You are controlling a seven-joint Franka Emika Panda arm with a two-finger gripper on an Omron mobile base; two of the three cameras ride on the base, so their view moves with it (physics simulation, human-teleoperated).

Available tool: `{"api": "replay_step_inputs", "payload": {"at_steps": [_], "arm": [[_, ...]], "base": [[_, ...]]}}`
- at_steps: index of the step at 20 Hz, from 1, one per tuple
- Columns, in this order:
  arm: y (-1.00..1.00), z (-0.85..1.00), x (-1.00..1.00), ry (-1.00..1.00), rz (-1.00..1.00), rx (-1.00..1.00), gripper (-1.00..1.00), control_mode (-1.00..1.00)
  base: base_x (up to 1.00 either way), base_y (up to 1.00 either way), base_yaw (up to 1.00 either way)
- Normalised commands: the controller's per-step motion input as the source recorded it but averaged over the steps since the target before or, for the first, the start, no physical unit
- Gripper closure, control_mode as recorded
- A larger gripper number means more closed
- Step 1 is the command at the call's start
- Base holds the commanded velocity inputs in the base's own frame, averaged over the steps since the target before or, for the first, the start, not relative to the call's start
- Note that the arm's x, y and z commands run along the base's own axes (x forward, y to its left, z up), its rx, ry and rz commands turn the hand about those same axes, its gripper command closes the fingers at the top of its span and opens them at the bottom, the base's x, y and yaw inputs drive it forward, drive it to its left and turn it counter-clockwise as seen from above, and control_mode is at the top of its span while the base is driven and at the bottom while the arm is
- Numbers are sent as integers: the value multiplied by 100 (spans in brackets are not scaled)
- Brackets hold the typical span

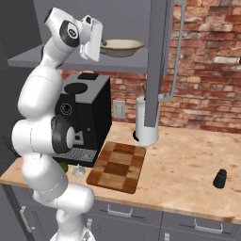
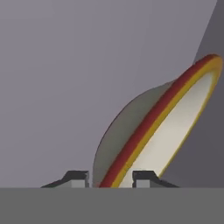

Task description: Open the cabinet. Place the bowl and condiment on the counter. Then place the lime and garlic on the cutting board.

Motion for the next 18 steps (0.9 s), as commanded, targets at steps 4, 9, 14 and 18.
{"api": "replay_step_inputs", "payload": {"at_steps": [4,9,14,18], "arm": [[-37,-22,0,0,0,0,100,-100],[-44,-15,0,0,0,0,100,-100],[-37,0,-54,0,0,3,100,-100],[0,0,-100,-10,0,4,100,-100]], "base": [[0,0,0],[0,0,0],[0,0,0],[0,0,0]]}}
